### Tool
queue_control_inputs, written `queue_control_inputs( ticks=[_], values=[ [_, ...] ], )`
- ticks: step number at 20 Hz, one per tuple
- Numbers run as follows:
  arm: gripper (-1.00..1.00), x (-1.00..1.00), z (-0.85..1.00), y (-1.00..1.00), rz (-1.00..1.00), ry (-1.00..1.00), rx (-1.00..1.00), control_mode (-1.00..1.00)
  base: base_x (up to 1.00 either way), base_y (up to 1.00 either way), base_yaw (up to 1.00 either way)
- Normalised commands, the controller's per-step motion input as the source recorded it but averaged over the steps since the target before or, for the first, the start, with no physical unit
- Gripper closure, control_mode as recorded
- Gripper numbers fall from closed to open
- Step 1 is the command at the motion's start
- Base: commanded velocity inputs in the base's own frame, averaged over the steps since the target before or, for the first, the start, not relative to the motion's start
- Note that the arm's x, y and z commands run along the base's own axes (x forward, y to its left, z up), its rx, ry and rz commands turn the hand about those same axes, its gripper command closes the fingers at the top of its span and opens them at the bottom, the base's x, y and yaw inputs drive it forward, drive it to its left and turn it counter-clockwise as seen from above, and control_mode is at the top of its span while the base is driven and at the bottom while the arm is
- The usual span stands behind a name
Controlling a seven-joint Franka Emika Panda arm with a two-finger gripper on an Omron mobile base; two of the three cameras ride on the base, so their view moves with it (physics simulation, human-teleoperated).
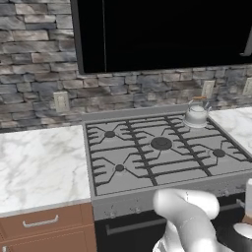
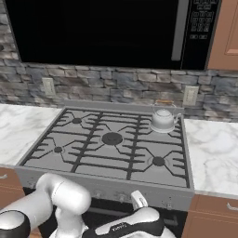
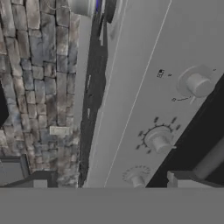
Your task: Lower the heat of the kettle.
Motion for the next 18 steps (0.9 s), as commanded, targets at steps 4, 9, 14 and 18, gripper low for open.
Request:
queue_control_inputs(
  ticks=[4,9,14,18],
  values=[
    [-1.00,0.18,-0.19,-0.15,0.04,0.00,0.00,-1.00,0.00,0.00,0.00],
    [-1.00,0.23,-0.34,-0.05,0.01,0.00,0.00,-1.00,0.00,0.00,0.00],
    [-1.00,0.24,-0.46,0.00,0.00,-0.01,0.00,-1.00,0.00,0.00,0.00],
    [-1.00,0.15,-0.38,0.00,0.00,-0.04,0.00,-1.00,0.00,0.00,0.00]
  ],
)
